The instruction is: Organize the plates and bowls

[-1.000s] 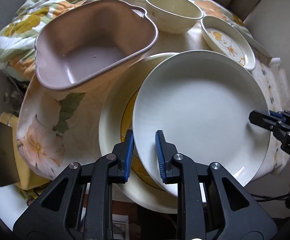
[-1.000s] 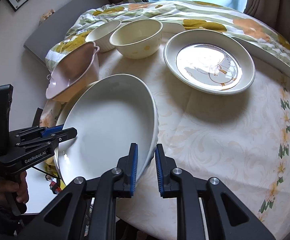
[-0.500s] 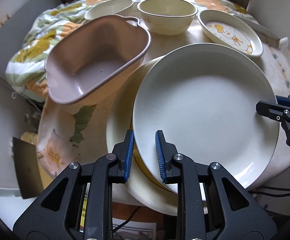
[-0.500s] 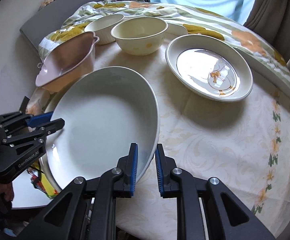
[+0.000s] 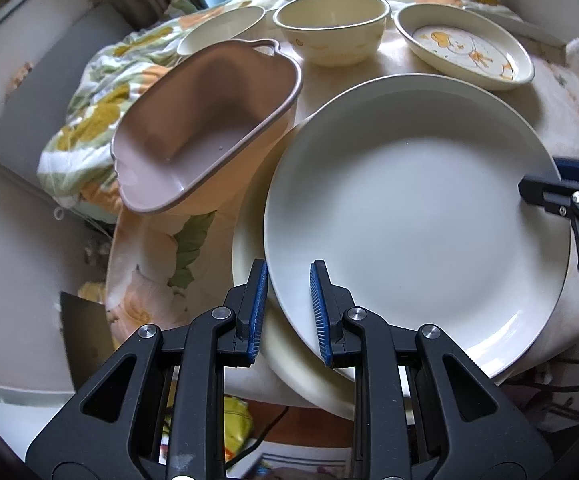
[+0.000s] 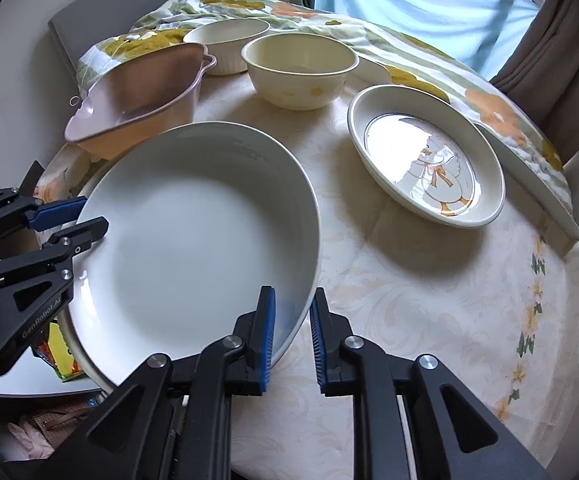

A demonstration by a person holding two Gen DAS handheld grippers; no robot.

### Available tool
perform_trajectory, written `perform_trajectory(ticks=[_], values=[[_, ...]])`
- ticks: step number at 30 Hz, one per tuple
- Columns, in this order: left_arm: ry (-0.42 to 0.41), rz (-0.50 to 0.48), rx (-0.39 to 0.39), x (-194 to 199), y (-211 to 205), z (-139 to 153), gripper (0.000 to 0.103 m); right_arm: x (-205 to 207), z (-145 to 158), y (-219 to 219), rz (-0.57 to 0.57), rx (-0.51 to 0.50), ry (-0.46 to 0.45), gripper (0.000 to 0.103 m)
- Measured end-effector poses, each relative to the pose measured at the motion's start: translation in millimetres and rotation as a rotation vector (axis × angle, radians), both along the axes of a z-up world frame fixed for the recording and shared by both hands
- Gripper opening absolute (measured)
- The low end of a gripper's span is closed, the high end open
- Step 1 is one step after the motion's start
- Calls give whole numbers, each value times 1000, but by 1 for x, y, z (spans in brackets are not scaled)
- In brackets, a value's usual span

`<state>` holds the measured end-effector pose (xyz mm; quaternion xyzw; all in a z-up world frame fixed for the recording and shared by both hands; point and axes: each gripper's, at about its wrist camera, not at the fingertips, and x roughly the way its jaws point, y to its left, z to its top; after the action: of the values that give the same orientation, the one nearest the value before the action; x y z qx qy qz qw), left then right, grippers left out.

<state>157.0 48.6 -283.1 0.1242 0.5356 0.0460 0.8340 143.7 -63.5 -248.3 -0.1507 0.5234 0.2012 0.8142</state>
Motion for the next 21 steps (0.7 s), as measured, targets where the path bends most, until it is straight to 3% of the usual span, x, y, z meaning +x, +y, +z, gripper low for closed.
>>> perform_trajectory(ticks=[13,21], values=[[-19,-12,57,-8,-3,1,19,-5,-1,12,0,-76,-39,16],[-27,-5,50,-10,1,3,19,-4,-3,14,-7,-88,-46,16]])
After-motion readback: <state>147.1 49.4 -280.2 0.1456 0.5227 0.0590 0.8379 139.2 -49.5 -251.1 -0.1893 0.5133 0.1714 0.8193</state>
